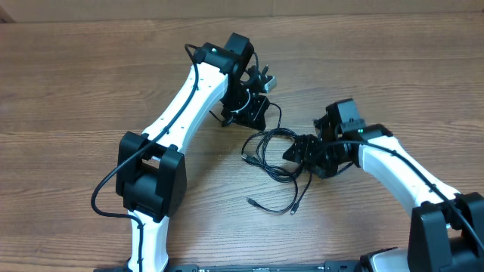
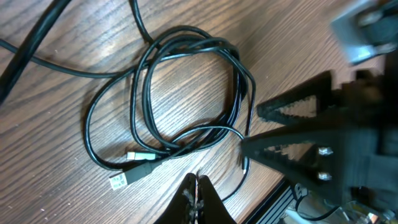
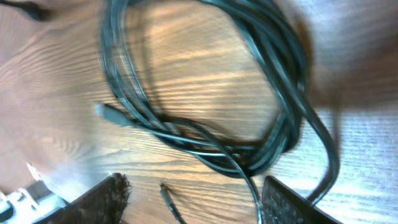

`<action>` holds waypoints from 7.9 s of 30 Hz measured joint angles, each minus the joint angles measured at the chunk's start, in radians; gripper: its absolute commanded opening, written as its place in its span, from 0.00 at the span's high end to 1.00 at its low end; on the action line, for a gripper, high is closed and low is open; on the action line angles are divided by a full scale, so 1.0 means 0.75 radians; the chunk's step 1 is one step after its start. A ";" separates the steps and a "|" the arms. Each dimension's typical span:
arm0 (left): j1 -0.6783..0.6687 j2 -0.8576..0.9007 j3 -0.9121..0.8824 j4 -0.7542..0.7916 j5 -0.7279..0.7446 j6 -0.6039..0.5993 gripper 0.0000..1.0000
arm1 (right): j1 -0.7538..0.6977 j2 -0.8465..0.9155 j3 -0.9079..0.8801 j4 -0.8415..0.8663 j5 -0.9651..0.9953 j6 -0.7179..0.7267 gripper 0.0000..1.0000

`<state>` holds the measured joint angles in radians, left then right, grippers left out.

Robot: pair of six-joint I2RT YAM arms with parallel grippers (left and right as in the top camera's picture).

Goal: Untangle cables

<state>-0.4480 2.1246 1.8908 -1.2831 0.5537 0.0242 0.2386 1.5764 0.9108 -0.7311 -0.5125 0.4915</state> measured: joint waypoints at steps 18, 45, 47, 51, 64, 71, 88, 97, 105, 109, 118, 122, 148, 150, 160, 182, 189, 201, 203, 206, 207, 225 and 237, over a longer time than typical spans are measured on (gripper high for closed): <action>-0.049 0.000 -0.002 0.072 -0.179 -0.099 0.71 | 0.090 0.000 -0.022 -0.228 0.061 -0.063 0.78; -0.095 0.140 -0.008 0.106 -0.271 -0.173 0.57 | 0.282 0.000 -0.235 -0.027 0.061 0.212 0.96; -0.099 0.141 -0.008 0.106 -0.272 -0.173 0.54 | 0.281 0.000 -0.216 -0.056 0.061 0.205 0.96; -0.099 0.153 -0.008 0.106 -0.282 -0.173 0.53 | 0.281 0.000 -0.122 -0.114 0.061 0.159 0.96; -0.099 0.171 -0.032 0.105 -0.321 -0.175 0.54 | 0.281 0.000 0.019 -0.123 0.201 0.077 0.83; -0.082 0.175 -0.042 0.091 -0.397 -0.234 0.51 | 0.281 0.000 0.020 -0.011 0.223 0.076 0.62; 0.030 0.175 -0.075 0.062 -0.359 -0.056 0.54 | 0.281 0.000 0.020 0.299 0.299 0.185 0.65; -0.023 0.179 -0.206 0.372 -0.330 -0.028 0.58 | 0.281 0.000 0.009 0.380 0.344 0.237 0.64; -0.022 0.161 -0.280 0.499 -0.280 -0.035 0.76 | 0.281 0.000 0.005 0.394 0.350 0.248 0.64; -0.023 0.157 -0.301 0.506 -0.263 -0.034 0.81 | 0.281 0.000 0.005 0.394 0.355 0.248 0.64; -0.023 0.157 -0.313 0.498 -0.233 -0.033 0.96 | 0.281 0.000 0.004 0.354 0.396 0.252 0.60; -0.023 0.157 -0.313 0.411 -0.218 -0.033 0.96 | 0.281 0.000 0.002 0.327 0.405 0.262 0.53; -0.020 -0.031 -0.169 0.150 0.105 0.099 0.96 | 0.284 0.041 -0.004 0.376 0.331 0.287 0.39; -0.020 -0.042 -0.168 0.141 0.105 0.110 0.96 | 0.284 0.065 -0.004 0.375 0.348 0.288 0.41; -0.033 -0.050 -0.167 0.004 -0.264 0.061 0.96 | 0.280 0.109 -0.004 0.318 0.439 0.284 0.50; -0.032 -0.052 -0.168 -0.024 -0.491 -0.197 0.57 | 0.208 0.109 -0.004 0.255 0.485 0.297 0.56; -0.032 -0.056 -0.264 0.066 -0.401 -0.244 0.57 | 0.208 0.109 -0.005 0.205 0.485 0.287 0.53; -0.032 -0.056 -0.417 0.210 -0.279 -0.256 0.57 | 0.215 0.175 -0.005 0.225 0.436 0.244 0.54; -0.032 -0.056 -0.419 0.223 -0.263 -0.267 0.58 | 0.215 0.194 -0.001 0.248 0.405 0.239 0.58; -0.032 -0.056 -0.419 0.236 -0.244 -0.279 0.59 | 0.215 0.216 0.000 0.281 0.341 0.222 0.81; -0.032 -0.056 -0.419 0.235 -0.240 -0.280 0.58 | 0.215 0.223 0.000 0.289 0.329 0.217 0.90; 0.147 -0.056 -0.419 0.119 0.100 -0.124 0.49 | -0.127 0.263 0.036 0.384 -0.510 0.101 0.96; 0.103 -0.056 -0.419 0.253 0.386 -0.135 0.50 | -0.149 0.263 0.036 0.470 -0.724 0.100 0.96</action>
<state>-0.3706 2.0827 1.5768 -1.0935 0.8433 -0.0769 0.1268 1.7741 0.9379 -0.3786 -1.0557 0.5667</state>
